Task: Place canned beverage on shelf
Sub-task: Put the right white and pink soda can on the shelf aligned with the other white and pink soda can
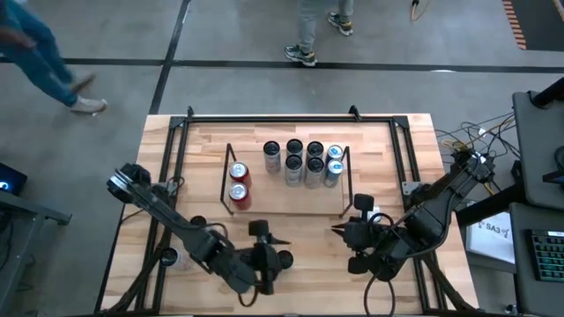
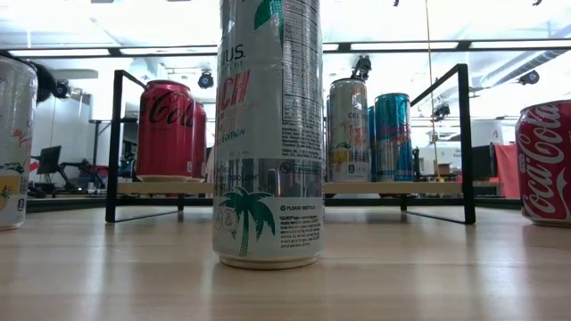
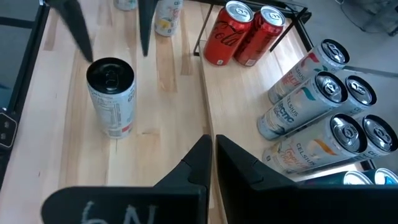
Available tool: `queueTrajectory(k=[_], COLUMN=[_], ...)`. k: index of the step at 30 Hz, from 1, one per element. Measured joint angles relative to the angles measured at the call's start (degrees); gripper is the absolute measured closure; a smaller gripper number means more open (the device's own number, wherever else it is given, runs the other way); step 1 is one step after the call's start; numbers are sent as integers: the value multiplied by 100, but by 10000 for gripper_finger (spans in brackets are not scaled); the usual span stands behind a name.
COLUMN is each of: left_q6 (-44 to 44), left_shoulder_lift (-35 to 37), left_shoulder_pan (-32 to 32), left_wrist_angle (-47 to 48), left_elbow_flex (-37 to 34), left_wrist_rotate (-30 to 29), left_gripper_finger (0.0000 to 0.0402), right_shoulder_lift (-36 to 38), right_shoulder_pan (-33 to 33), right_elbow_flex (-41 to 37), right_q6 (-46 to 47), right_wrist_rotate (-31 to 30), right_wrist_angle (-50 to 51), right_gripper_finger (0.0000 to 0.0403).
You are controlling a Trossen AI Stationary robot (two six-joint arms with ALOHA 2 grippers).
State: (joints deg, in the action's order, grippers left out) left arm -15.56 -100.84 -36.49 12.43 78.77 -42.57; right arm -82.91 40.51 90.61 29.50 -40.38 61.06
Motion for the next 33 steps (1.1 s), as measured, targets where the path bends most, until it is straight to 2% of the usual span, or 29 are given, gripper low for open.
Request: queueTrajectory(k=[8, 12, 18, 21, 25, 33], left_q6=[-362, -594, -661, -657, -729, -901], left_shoulder_lift=[-293, -298, -304, -306, -305, -306], left_shoulder_pan=[-35, -33, -29, -37, -24, -17], left_wrist_angle=[385, 470, 455, 432, 274, 134], left_elbow_flex=[478, 390, 248, 157, -30, -254], left_wrist_rotate=[-22, -25, 304, 316, 610, 626], left_gripper_finger=[137, 108, 77, 73, 72, 72], right_shoulder_lift=[0, -2, -2, -2, -2, -2], right_shoulder_pan=[114, 166, 166, 164, 164, 161], right_elbow_flex=[-4, -13, -41, -47, -75, -87], right_q6=[4, 48, 50, 48, 49, 46], right_wrist_rotate=[38, 40, 40, 38, 38, 33], right_wrist_angle=[-4, -4, -4, -6, -7, -7], right_gripper_finger=[390, 390, 390, 390, 390, 390])
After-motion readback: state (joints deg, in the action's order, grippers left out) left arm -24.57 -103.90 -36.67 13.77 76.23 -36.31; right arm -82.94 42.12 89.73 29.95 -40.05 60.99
